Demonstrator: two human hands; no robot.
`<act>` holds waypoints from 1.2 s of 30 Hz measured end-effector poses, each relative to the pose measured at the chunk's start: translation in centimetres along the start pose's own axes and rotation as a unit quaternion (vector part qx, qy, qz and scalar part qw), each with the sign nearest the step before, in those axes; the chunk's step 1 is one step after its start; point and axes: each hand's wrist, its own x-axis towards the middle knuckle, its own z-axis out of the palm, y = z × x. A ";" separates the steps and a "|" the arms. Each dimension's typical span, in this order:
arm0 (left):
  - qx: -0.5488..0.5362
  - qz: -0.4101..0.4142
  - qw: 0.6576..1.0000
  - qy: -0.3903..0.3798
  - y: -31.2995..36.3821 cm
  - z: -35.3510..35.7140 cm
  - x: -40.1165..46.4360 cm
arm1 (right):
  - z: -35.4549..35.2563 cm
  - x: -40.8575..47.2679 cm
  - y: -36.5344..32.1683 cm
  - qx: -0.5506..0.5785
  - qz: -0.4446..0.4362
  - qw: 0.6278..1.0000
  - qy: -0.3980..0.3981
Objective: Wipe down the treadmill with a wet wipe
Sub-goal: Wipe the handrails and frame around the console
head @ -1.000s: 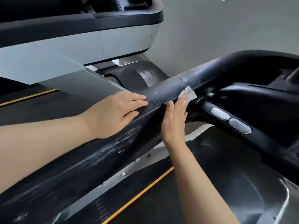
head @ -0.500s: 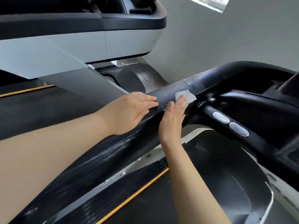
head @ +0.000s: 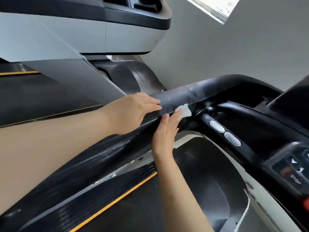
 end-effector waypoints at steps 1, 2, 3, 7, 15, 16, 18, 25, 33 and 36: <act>-0.003 0.003 1.000 0.001 0.0 0.0 0.0 | 0.9 -2.3 -0.2 -0.021 -0.039 0.999 -0.028; -0.008 0.005 1.000 0.001 0.0 0.0 0.0 | 1.9 -4.8 0.0 -0.046 -0.087 0.994 -0.057; -0.012 0.004 1.000 0.001 0.0 0.1 0.0 | 2.8 -7.3 0.3 -0.063 -0.126 0.987 -0.082; -0.002 -0.001 1.000 0.002 -0.1 0.2 -0.1 | 3.3 -7.6 1.4 -0.096 -0.133 0.983 -0.079; 0.001 0.007 1.000 -0.006 0.4 -0.5 -0.1 | 3.3 -5.2 0.0 0.064 0.000 0.998 -0.031; -0.001 0.006 1.000 -0.008 0.4 -0.4 -0.1 | 4.2 -7.5 0.1 0.052 -0.026 0.997 -0.057; -0.002 -0.002 1.000 -0.006 0.3 -0.3 -0.1 | 5.3 -10.4 0.9 0.024 -0.066 0.995 -0.074; 0.020 0.004 1.000 -0.008 0.4 -0.6 -0.2 | 1.0 -0.4 1.9 0.113 0.067 0.991 0.034; 0.033 0.005 0.999 -0.013 0.7 -0.9 -0.2 | -1.0 -10.0 4.6 0.110 -0.051 0.965 -0.232; 0.038 0.006 0.999 -0.013 0.9 -1.1 -0.2 | -4.1 -5.2 5.2 0.042 0.003 0.975 -0.219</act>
